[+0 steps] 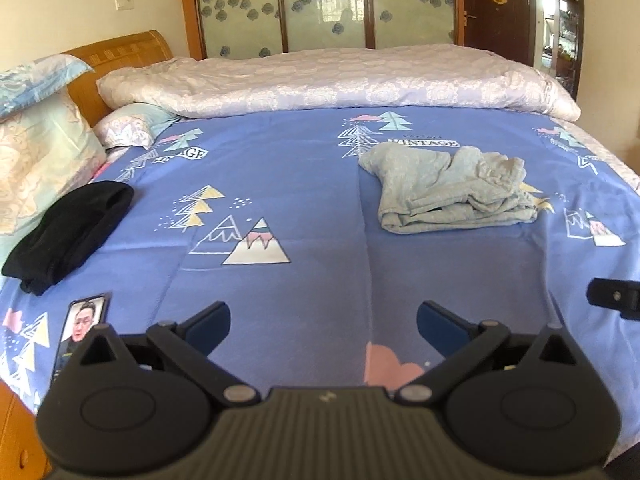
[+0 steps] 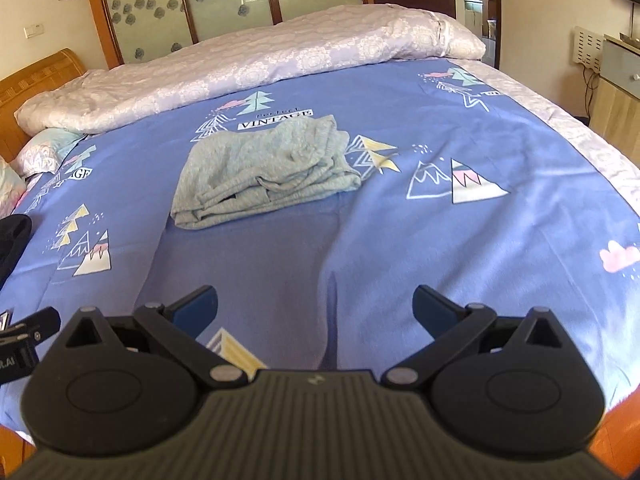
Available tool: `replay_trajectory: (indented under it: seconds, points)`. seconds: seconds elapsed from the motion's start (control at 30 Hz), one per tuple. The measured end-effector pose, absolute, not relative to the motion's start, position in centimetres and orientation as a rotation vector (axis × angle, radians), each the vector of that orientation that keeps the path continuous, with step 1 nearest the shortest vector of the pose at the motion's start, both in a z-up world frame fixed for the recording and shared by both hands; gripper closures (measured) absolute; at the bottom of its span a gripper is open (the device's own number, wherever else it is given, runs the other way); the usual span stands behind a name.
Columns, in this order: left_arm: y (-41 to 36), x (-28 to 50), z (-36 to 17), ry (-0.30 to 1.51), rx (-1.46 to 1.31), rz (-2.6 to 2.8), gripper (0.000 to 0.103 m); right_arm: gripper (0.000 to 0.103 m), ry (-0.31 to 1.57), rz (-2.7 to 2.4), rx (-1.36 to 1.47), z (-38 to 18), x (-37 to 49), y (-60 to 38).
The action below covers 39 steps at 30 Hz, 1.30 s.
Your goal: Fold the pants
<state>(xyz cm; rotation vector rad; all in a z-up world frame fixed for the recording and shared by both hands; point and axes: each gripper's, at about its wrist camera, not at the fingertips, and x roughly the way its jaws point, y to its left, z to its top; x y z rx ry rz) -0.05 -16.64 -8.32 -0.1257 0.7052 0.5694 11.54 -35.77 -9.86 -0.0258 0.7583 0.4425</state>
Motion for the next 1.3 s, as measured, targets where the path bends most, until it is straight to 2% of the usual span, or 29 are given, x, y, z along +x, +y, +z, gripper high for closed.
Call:
replay_trajectory:
  seconds: [0.47, 1.3]
  points:
    - [-17.4, -0.3, -8.5, 0.702, -0.025, 0.661, 0.000, 0.000, 0.723, 0.452, -0.087, -10.0, 10.1, -35.7]
    - [-17.4, 1.3, -10.4, 0.804, -0.045, 0.650, 0.000, 0.000, 0.749, 0.501, -0.133, -10.6, 10.6, -34.8]
